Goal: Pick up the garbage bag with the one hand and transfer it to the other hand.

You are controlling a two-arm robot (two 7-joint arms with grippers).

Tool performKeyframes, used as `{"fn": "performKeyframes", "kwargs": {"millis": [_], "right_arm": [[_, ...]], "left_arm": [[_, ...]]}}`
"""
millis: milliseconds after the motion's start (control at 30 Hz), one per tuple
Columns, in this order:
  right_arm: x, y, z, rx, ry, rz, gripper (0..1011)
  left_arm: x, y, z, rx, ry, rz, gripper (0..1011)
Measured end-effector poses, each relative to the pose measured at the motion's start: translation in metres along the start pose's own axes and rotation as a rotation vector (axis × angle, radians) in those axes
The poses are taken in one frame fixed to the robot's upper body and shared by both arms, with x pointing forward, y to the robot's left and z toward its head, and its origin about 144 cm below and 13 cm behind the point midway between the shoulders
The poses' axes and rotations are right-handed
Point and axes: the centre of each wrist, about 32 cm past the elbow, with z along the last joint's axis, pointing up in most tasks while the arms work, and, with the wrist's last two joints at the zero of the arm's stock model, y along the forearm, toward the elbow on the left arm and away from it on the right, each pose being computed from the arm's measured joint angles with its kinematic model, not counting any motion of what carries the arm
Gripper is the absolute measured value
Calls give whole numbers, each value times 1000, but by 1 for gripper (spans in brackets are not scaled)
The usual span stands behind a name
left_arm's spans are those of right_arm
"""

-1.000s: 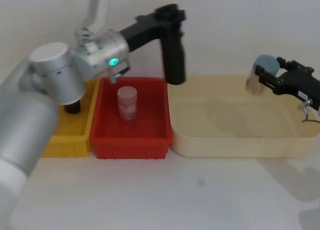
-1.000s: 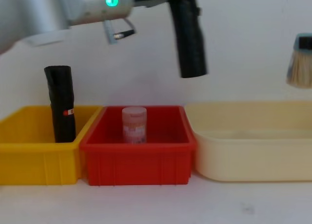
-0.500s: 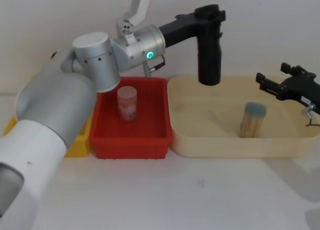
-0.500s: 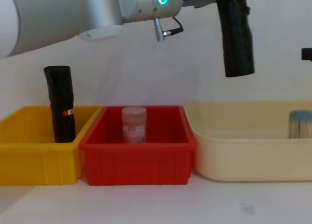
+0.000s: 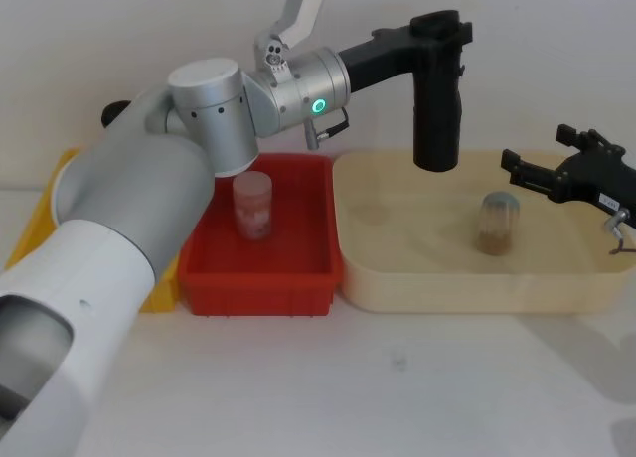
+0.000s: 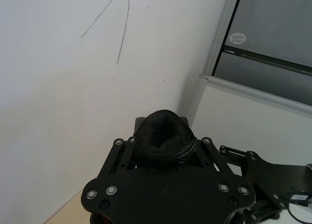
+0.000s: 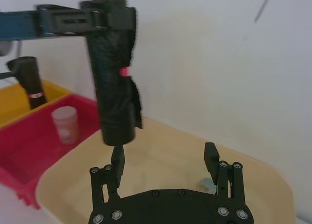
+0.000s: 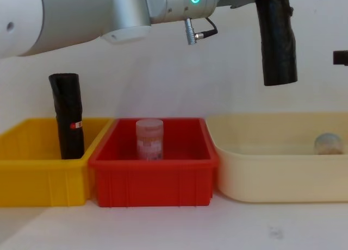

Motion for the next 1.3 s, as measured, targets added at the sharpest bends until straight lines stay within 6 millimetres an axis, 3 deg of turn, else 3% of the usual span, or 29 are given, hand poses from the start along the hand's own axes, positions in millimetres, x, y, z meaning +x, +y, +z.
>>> {"fn": "performKeyframes", "kwargs": {"millis": [467, 933, 1300], "right_arm": [[-12, 1, 26, -17, -6, 153, 1001], [-32, 30, 47, -70, -60, 120, 1001], [-37, 56, 55, -106, -70, 49, 1001]], "left_arm": [[-1, -5, 0, 6, 1, -10, 368], [-1, -7, 0, 8, 2, -14, 368], [-1, -7, 0, 9, 2, -15, 368]]}}
